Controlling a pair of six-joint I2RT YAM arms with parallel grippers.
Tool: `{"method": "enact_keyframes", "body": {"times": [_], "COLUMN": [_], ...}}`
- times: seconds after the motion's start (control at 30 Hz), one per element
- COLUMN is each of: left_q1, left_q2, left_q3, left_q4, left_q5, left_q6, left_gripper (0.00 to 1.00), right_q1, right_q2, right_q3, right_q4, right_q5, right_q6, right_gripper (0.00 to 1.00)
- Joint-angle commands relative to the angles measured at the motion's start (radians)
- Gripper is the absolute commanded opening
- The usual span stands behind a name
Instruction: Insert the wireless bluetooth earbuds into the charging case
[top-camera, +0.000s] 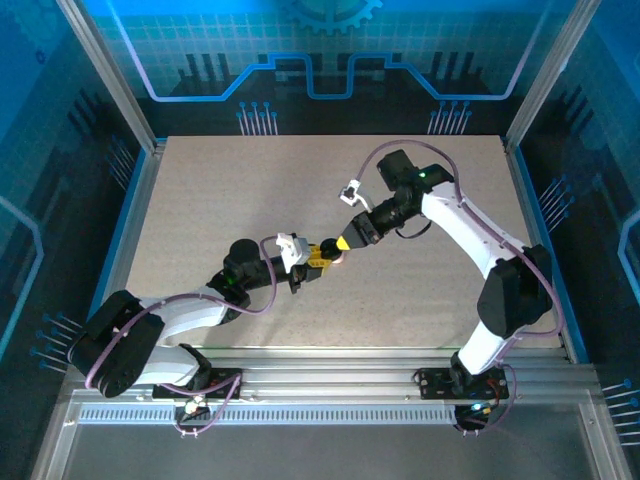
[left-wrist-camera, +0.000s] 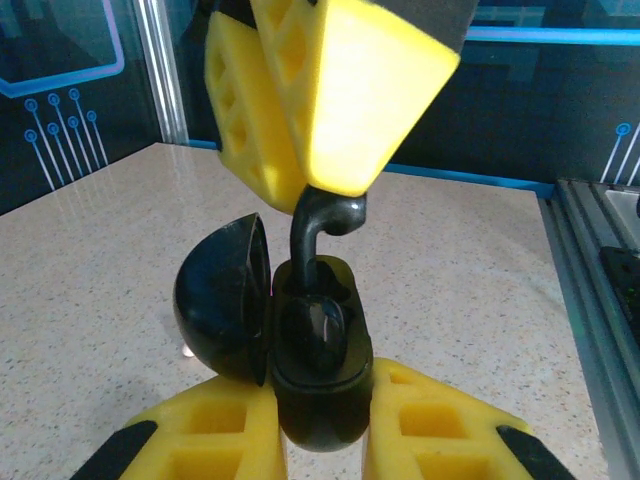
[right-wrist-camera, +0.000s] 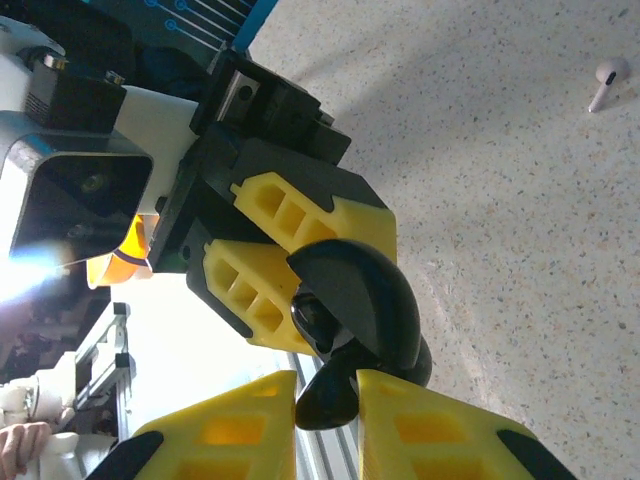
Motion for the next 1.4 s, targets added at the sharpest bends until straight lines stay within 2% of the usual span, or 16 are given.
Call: {"method": "enact_keyframes", "body": {"times": [0.0,0.33,0.57,0.8,1.03,1.37], "left_q1": [-0.008,-0.009,-0.008,-0.007,-0.008,-0.008], "left_q2": [-0.029,-0.032,-0.025,-0.024,-0.018,-0.056], "left_q3": [0.023,0.029,0.029,0.024,0.01,-0.028], "left_q4": [0.037,0.033,0.042,0.055,0.07,0.081], "left_q5": [0.068,0.091,0.071,0.037,0.036,0.054], "left_q6": [-0.007,-0.021,-0.037,-0.037,0.054,0.216], "left_gripper": [0.18,0.18,0.18,0.18,0.18,0.18], "right_q1": [0.009,0.006,0.006,-0.002,0.001,0.017], "right_q2": [0.023,0.013,-0.025,-0.067,-0.172,-0.344], "right_q3": [0.042,0.062,0.028,-0.01,-0.066,-0.239], "right_q4": [-0.057,-0.087,-0.077,-0.057,0.019,0.211], "right_q5": [-0.019,-0.083,-0.133,-0.131,-0.094,-0.029], "right_q6": [-0.086,-0.187,-0.191,-0.167,-0.093,0.047], "right_gripper": [0.2,0.21,0.21,0.21,0.21,0.22]}}
